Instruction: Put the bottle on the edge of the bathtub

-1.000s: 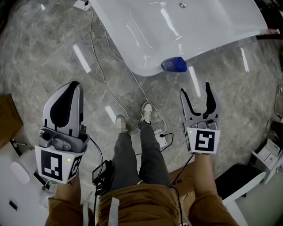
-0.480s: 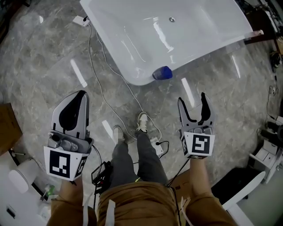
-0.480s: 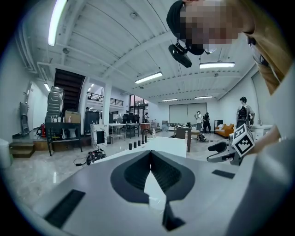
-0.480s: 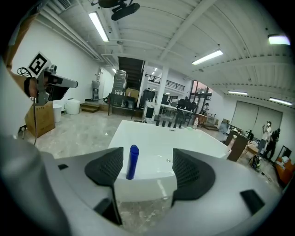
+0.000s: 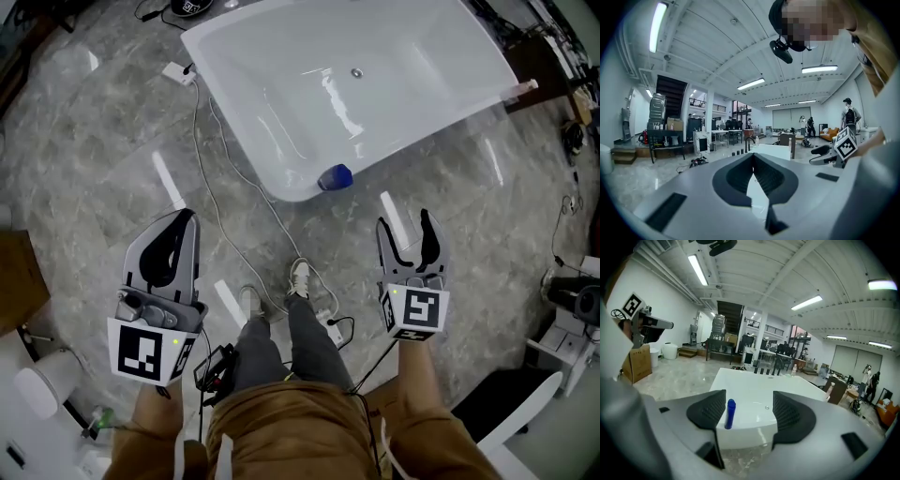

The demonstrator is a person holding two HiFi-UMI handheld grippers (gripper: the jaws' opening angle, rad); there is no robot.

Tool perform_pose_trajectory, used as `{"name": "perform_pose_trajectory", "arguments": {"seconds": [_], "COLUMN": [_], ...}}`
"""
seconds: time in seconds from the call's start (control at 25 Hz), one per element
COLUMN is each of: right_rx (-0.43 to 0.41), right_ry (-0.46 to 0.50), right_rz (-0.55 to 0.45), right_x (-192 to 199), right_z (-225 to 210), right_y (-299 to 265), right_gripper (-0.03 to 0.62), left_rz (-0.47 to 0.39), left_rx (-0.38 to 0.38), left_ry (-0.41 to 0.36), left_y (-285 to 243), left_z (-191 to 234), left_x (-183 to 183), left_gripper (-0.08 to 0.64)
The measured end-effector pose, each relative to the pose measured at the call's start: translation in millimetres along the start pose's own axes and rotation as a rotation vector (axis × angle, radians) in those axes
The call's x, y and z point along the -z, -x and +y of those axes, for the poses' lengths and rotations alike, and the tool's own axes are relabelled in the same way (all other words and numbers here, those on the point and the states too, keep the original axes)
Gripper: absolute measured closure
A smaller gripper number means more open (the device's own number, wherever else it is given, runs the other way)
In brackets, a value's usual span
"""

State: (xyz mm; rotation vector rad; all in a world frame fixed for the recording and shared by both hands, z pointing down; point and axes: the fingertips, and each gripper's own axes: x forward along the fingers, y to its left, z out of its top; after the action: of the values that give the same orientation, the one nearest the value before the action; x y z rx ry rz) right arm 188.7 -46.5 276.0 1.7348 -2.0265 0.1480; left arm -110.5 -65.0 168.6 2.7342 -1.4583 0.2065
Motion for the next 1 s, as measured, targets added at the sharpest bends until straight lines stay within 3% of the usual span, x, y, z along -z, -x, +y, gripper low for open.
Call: {"name": "perform_pose_trajectory", "arguments": {"seconds": [0.64, 1.0], "right_rx": [0.064, 0.114], "right_ry": [0.123, 0.137], "right_rz": [-0.084, -0.138], "right_x": [-71, -107], "right_z": [-24, -33], "right_y": [30, 54], "right_gripper": [0.309, 0.5], "left_rz": [-0.041, -0.087], "left_rx": [-0.055, -0.052], "left_ry": [-0.042, -0.03], "left_y": [40, 48], "left_z": [15, 13], "left_x": [-49, -74], "left_gripper": [0.554, 0.554]}}
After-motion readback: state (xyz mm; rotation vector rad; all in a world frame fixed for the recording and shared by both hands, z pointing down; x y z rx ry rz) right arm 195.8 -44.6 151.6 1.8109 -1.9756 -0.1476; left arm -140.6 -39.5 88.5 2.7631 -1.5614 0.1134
